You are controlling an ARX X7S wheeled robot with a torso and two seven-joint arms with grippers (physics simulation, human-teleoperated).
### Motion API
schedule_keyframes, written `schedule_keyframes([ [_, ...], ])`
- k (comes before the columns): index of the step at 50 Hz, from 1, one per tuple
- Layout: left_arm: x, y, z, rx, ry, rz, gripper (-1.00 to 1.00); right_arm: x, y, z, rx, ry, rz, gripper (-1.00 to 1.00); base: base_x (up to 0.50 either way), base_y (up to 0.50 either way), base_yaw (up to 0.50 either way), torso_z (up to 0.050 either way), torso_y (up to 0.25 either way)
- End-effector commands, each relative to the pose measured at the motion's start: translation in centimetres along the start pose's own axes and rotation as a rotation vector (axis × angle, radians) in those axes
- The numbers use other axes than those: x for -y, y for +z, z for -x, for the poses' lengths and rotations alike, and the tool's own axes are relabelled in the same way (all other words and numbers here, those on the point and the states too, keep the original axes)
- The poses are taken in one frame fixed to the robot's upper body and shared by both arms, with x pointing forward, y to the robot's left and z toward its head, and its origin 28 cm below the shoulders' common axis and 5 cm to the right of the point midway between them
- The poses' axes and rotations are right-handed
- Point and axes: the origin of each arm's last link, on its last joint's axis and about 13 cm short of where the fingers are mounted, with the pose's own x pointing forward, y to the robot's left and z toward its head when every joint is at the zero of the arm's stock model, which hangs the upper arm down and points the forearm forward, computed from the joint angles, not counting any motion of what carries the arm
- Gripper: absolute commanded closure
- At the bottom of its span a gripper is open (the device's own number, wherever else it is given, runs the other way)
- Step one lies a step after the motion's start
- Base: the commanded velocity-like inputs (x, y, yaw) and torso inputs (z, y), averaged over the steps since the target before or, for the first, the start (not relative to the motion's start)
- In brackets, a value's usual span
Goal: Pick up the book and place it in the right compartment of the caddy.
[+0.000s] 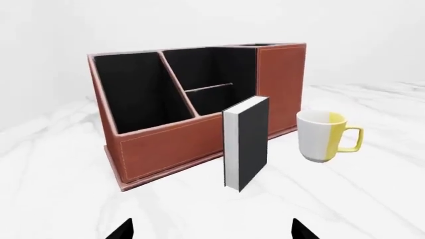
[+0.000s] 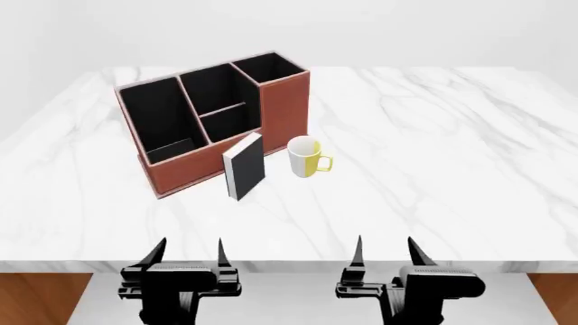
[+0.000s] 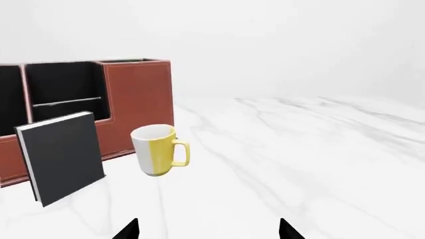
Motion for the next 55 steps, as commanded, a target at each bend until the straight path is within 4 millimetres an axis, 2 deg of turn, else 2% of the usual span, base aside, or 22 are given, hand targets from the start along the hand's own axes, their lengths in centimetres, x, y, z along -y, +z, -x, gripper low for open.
schedule_keyframes([
  [1, -0.7, 3.6, 0.2, 0.179, 0.043, -0.034, -1.00, 0.2, 3.8, 0.2, 0.182, -0.018, -0.041, -1.00, 0.00, 0.00, 0.00, 0.000, 0.000],
  [2, -1.0, 5.0, 0.4, 0.263, 0.070, -0.072, -1.00, 0.3, 5.3, 0.5, 0.273, -0.024, -0.054, -1.00, 0.00, 0.00, 0.00, 0.000, 0.000],
  [4, -1.1, 6.3, 0.7, 0.335, 0.090, -0.109, -1.00, 0.4, 6.6, 0.9, 0.361, -0.012, -0.084, -1.00, 0.00, 0.00, 0.00, 0.000, 0.000],
  [13, -1.1, 9.5, 2.3, 0.602, 0.139, -0.166, -1.00, 0.4, 8.9, 2.4, 0.584, 0.059, -0.144, -1.00, 0.13, 0.00, 0.00, 0.000, 0.000],
  [55, -1.1, 9.7, 2.6, 0.616, 0.134, -0.157, -1.00, 0.1, 9.2, 2.9, 0.602, 0.096, -0.159, -1.00, 0.50, 0.00, 0.00, 0.000, 0.000],
])
